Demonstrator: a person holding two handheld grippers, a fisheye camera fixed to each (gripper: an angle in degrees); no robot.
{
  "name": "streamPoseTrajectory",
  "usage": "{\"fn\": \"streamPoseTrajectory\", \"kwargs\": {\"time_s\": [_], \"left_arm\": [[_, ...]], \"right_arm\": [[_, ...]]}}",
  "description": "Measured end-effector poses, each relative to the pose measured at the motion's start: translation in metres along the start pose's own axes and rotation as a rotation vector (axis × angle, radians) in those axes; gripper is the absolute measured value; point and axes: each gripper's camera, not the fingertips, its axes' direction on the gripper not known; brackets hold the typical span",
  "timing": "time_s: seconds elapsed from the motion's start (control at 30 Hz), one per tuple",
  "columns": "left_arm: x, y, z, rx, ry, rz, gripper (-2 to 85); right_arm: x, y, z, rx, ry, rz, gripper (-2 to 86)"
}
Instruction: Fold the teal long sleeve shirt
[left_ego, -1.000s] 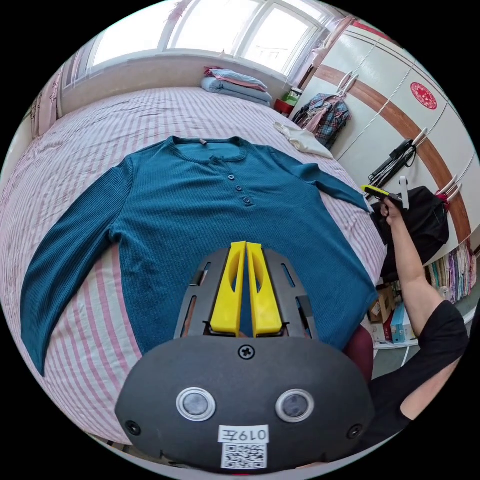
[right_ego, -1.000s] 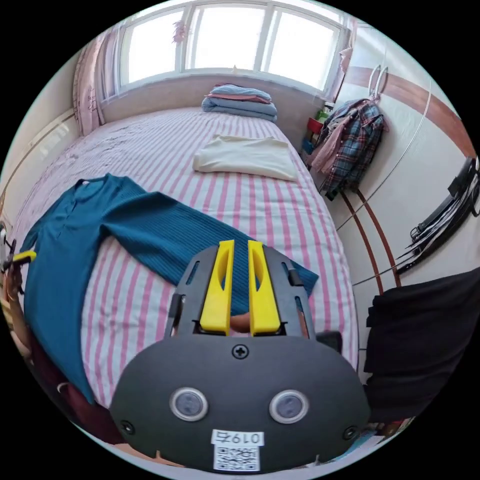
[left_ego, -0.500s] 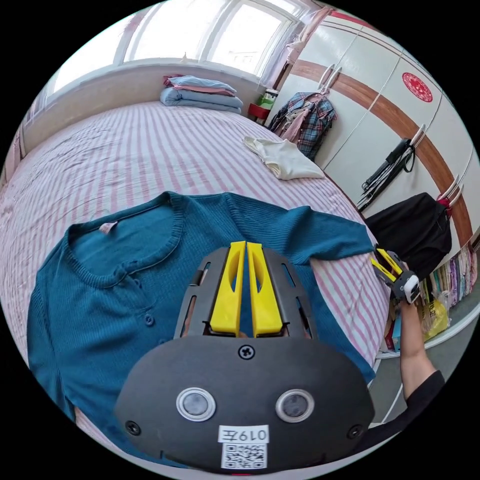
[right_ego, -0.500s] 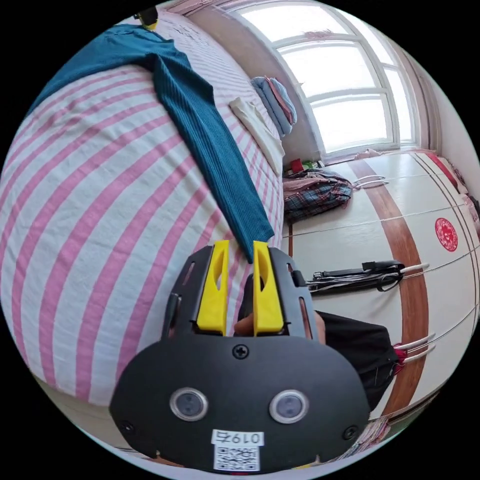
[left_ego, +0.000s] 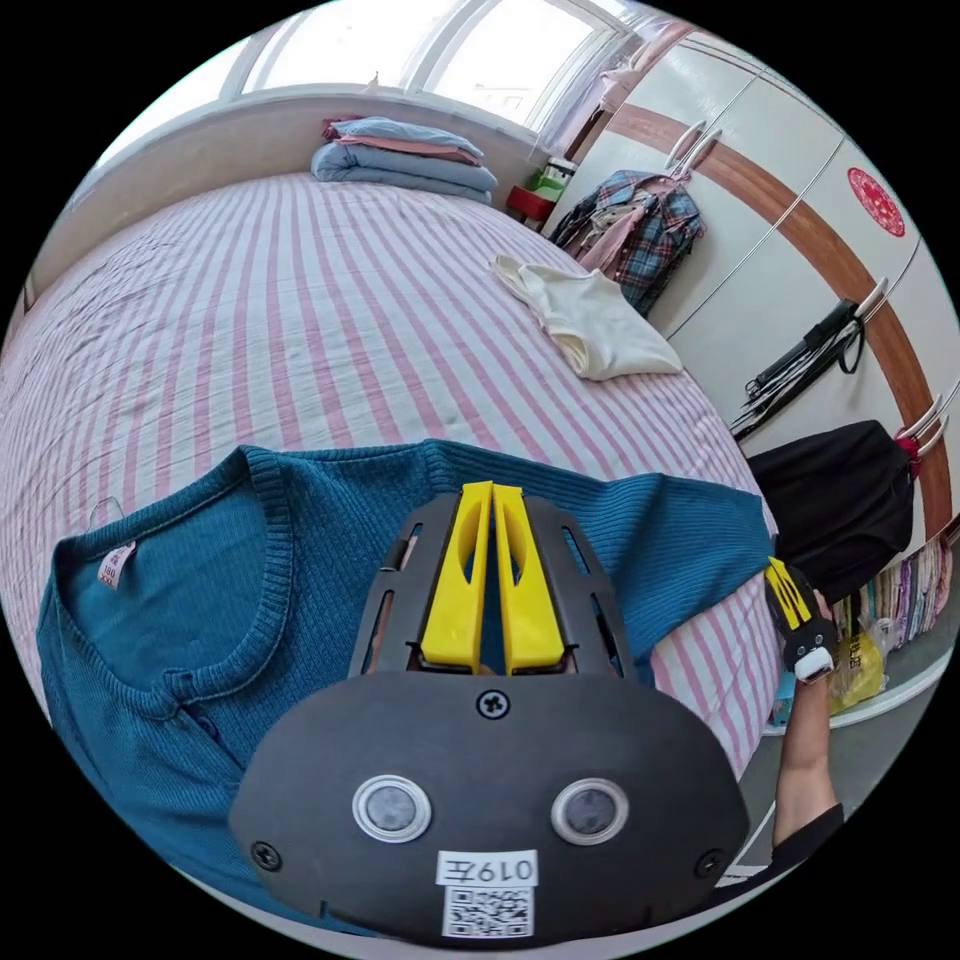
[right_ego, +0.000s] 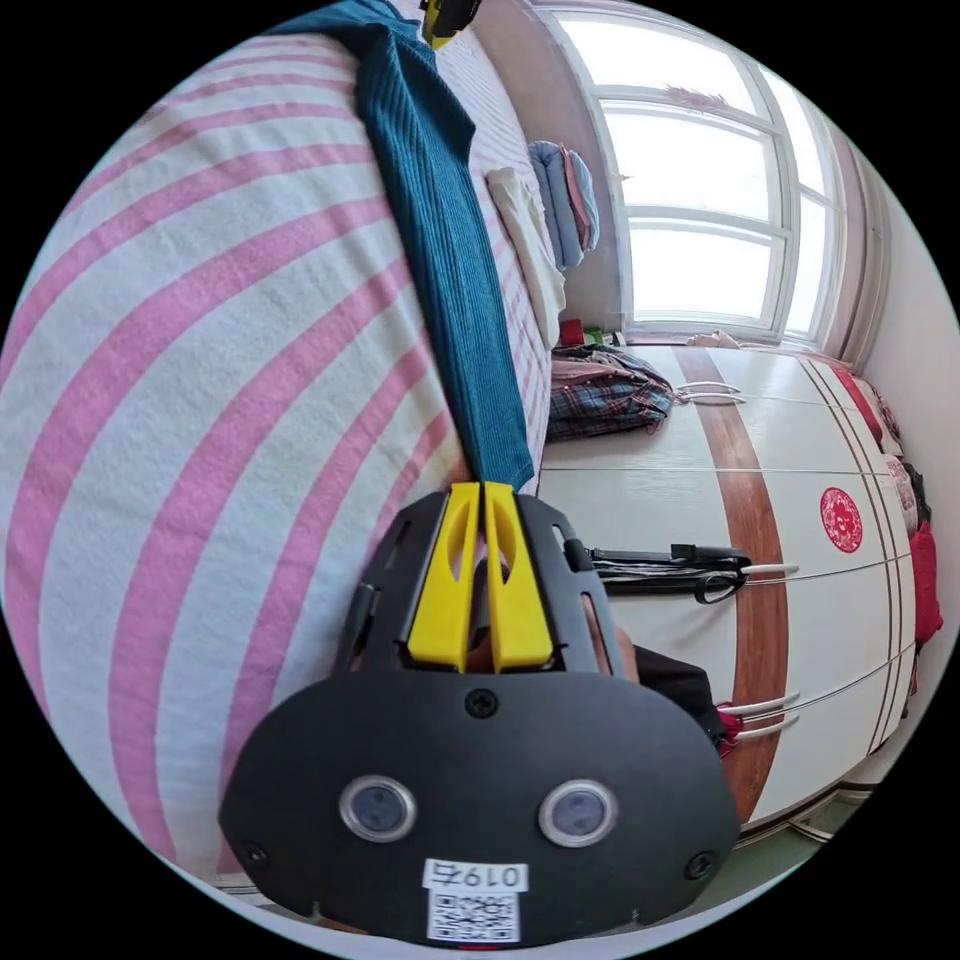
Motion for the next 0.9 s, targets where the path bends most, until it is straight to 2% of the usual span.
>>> {"fn": "streamPoseTrajectory", "kwargs": {"time_s": [0.1,0.33,0.5,0.63,0.8,0.9], "left_arm": [[0.002,-0.006,0.014,-0.025,-0.012,0.003,0.7],[0.007,-0.006,0.021,-0.04,-0.001,-0.007,0.6],[0.01,0.003,0.02,-0.042,-0.002,-0.001,0.7],[0.011,0.017,0.011,-0.022,0.021,0.004,0.8],[0.011,0.045,-0.016,0.101,0.122,0.002,0.9],[0.02,0.066,-0.027,0.102,0.184,0.048,0.9]], "right_arm": [[0.004,0.011,-0.025,0.009,0.039,-0.046,-0.9],[0.029,0.055,-0.034,-0.018,-0.086,0.001,-0.5],[0.026,0.074,-0.03,-0.037,-0.019,-0.025,3.9],[0.052,0.109,-0.025,-0.061,-0.052,0.043,10.5],[0.065,0.163,-0.031,-0.032,-0.069,0.064,10.8],[0.103,0.194,-0.022,0.009,-0.164,0.226,9.3]]}}
